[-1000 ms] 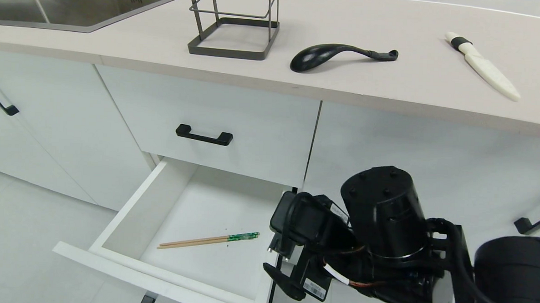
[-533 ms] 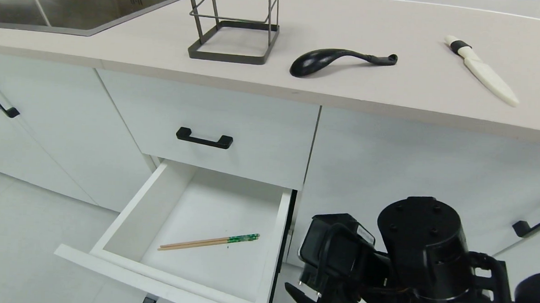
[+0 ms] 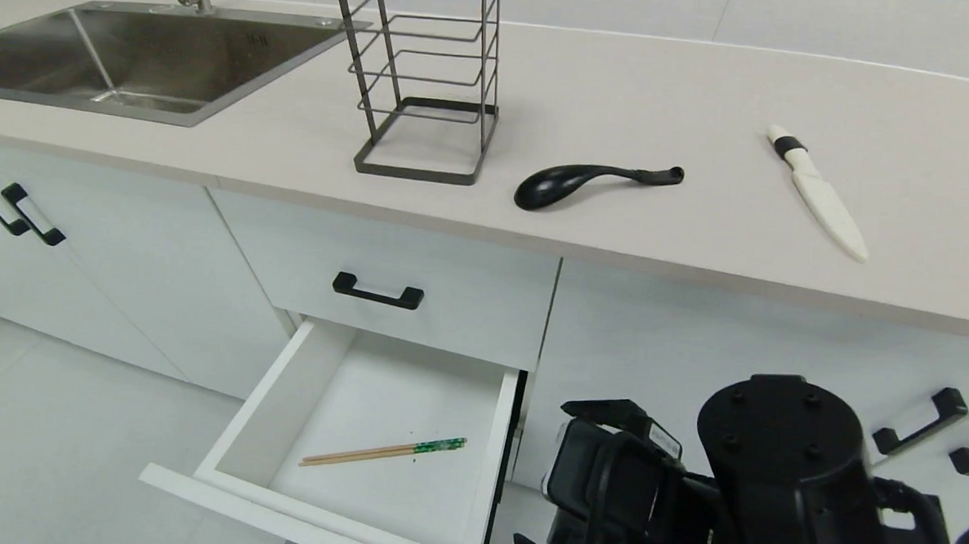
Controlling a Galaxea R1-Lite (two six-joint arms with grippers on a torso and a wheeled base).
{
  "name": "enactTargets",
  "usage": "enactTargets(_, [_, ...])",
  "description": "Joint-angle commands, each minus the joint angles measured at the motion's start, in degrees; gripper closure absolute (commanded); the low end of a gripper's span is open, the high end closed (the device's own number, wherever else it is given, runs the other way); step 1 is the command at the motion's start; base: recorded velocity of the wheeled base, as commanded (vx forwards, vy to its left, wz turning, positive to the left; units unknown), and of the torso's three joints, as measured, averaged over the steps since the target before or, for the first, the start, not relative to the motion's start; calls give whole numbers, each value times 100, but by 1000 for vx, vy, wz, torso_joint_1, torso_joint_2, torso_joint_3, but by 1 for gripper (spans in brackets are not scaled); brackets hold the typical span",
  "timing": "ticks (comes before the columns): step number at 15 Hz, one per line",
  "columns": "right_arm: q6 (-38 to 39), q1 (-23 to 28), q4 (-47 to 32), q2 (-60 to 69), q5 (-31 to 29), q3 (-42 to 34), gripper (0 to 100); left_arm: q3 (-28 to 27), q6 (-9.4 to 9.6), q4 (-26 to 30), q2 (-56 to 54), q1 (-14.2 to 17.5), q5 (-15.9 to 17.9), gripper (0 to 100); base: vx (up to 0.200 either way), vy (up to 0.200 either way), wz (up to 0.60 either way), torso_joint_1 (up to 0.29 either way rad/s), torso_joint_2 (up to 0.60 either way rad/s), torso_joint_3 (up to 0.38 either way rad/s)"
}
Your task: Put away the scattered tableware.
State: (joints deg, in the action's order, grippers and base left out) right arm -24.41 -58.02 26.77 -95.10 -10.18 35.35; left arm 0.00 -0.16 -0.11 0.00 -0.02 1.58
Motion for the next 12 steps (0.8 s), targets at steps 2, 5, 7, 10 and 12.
enactTargets(2, [15, -43, 4, 255, -10, -239, 0, 0, -2, 2, 9, 2, 0, 0, 0, 0, 0, 229, -486, -207])
enactTargets(5, [15, -43, 4, 281, -10, -275, 0, 0, -2, -7, 9, 2, 0, 0, 0, 0, 0, 168, -468, -221])
enactTargets(7, [15, -34, 4, 264, -10, -231, 0, 0, -2, 2, 0, 2, 0, 0, 0, 0, 0, 149, -495, -212])
enactTargets(10, [6, -26, 4, 264, -10, -213, 0, 0, -2, 2, 9, 2, 0, 0, 0, 0, 0, 401, -481, -240])
enactTargets(12, [6, -8, 4, 229, -10, -143, 0, 0, -2, 2, 9, 2, 0, 0, 0, 0, 0, 312, -505, -237])
